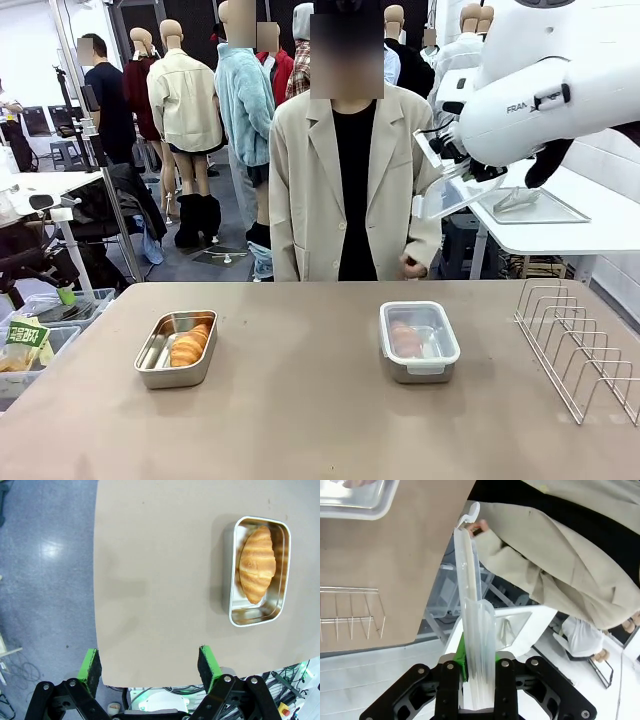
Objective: Place the bread in airtight containers.
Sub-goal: Release when the human grabs the Airtight Container lid.
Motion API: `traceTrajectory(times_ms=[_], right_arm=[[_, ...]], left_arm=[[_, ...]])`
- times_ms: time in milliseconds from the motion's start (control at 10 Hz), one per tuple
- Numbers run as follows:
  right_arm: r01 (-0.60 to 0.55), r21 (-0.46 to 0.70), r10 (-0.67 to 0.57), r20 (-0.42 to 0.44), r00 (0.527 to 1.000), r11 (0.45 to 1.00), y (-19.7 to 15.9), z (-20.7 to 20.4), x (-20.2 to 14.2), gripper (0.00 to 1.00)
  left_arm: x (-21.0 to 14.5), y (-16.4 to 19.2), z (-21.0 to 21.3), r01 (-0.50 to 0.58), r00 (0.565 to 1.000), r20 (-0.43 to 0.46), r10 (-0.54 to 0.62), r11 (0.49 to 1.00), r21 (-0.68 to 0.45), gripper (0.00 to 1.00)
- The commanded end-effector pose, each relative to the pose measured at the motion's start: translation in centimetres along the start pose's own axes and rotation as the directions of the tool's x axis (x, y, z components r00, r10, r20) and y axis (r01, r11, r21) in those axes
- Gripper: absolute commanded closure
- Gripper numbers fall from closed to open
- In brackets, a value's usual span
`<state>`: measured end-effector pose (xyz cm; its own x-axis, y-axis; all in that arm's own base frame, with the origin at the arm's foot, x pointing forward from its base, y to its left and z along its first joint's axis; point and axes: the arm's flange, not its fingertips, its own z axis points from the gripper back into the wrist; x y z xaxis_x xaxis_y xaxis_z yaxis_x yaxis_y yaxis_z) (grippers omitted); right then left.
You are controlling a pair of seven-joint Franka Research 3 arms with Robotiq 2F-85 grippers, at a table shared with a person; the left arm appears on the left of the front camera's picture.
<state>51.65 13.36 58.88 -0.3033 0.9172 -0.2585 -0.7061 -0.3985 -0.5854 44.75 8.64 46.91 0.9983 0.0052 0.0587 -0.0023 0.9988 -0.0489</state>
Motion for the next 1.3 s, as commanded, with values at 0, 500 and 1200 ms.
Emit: traceTrajectory(times_ms=[0, 500, 1200], right_arm=[[-0.017, -0.012, 0.017, 0.07, 0.997, 1.0, -0.9, -0.8, -1.9, 1.0], [-0.02, 0.0, 0.02, 0.098, 0.995, 1.0, -1.9, -1.7, -3.0, 1.0], [0.005, 0.039, -0.008, 0.089, 0.996, 0.999, -0.8, 0.3, -3.3, 0.69]], left_arm=[[0.0, 0.0, -0.1, -0.018, 1.0, 0.013, 0.018, 1.0, 0.012, 0.0], [0.0, 0.0, -0.1, -0.018, 1.0, 0.013, 0.018, 1.0, 0.012, 0.0], [0.0, 0.0, -0.1, -0.018, 1.0, 0.013, 0.018, 1.0, 0.012, 0.0]])
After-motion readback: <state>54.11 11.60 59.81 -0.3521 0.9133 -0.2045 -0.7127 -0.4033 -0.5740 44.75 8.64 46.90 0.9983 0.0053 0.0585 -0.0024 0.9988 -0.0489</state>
